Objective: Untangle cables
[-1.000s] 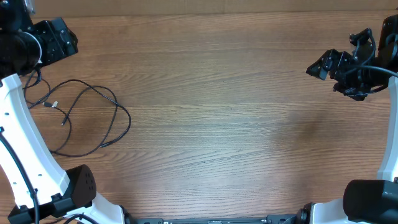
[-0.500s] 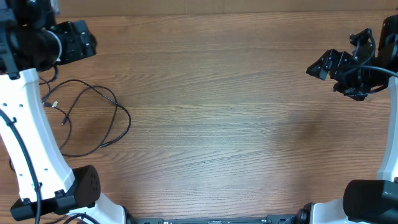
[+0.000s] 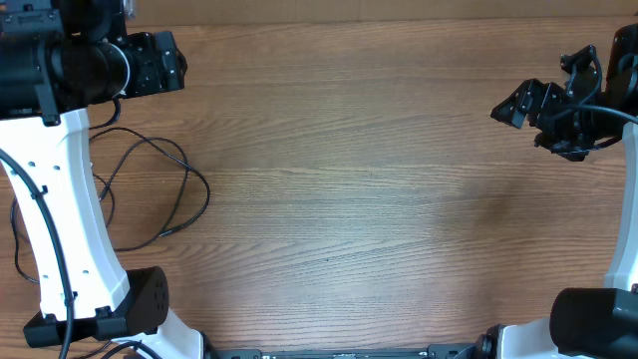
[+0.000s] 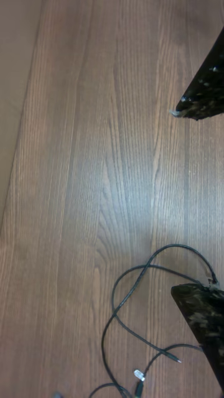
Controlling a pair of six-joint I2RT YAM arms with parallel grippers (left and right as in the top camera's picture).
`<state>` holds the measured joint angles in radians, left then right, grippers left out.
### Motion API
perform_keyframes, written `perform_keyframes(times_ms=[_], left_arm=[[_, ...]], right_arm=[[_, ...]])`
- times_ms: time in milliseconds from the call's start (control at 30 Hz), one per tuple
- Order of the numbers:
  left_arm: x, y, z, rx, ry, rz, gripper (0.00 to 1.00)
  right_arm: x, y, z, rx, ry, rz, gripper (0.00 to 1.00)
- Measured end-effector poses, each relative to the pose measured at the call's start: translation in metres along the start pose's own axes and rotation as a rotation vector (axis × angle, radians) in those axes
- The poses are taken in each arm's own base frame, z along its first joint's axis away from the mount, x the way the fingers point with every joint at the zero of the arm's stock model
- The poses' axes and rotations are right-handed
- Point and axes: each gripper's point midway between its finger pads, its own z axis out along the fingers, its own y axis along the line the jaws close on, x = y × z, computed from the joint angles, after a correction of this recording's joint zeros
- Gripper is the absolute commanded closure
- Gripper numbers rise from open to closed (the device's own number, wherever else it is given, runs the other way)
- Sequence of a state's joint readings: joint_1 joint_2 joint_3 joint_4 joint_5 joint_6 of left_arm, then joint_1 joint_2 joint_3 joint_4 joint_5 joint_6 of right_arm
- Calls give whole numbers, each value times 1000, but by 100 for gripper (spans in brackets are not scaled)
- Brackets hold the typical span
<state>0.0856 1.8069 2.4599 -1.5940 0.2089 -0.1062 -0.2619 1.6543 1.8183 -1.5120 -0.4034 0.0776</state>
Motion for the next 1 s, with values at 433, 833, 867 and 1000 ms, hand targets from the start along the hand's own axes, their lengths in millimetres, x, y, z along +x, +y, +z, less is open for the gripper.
perform_keyframes(times_ms=[433, 833, 867, 1000], left_arm=[[1, -33, 4, 50, -6, 82, 14], [10, -90, 39, 134, 53, 199, 16], [11, -95, 45, 140, 60, 208, 16], [15, -117, 64, 170, 79, 251, 15]], right_arm=[[2, 0, 0, 1, 6, 4, 11], [3, 0, 0, 2, 13, 6, 16], [3, 0, 0, 2, 13, 6, 16], [3, 0, 0, 2, 13, 6, 17]])
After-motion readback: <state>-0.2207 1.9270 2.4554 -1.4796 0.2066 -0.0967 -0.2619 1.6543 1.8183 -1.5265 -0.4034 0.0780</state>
